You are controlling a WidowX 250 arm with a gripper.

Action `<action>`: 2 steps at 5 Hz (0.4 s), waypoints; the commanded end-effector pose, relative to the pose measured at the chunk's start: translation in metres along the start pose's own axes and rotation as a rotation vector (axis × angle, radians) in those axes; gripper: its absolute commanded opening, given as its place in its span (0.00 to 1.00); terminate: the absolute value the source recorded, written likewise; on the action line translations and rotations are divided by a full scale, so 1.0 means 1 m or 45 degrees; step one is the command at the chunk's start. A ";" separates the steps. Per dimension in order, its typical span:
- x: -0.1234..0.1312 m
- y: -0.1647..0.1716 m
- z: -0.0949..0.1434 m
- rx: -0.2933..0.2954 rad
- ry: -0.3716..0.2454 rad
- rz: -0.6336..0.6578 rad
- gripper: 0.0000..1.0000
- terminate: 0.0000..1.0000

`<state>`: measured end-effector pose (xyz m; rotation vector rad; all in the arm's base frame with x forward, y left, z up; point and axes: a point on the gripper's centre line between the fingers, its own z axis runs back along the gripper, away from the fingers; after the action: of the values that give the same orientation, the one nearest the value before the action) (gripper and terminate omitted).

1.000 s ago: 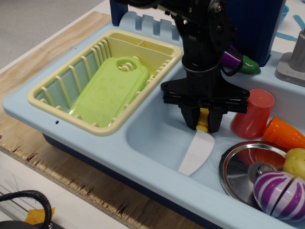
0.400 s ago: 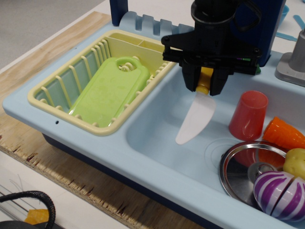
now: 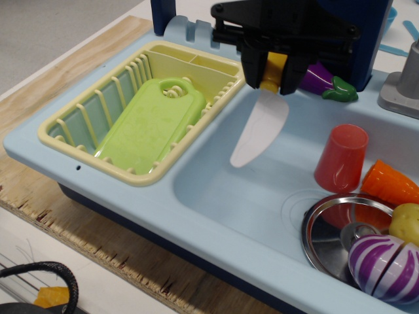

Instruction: Put knife on cutting board

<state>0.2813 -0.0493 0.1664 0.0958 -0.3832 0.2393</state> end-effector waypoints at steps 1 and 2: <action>0.007 0.027 0.011 0.026 -0.093 0.068 0.00 0.00; 0.010 0.048 0.005 0.039 -0.099 0.102 0.00 0.00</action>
<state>0.2758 0.0066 0.1652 0.1296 -0.4395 0.3275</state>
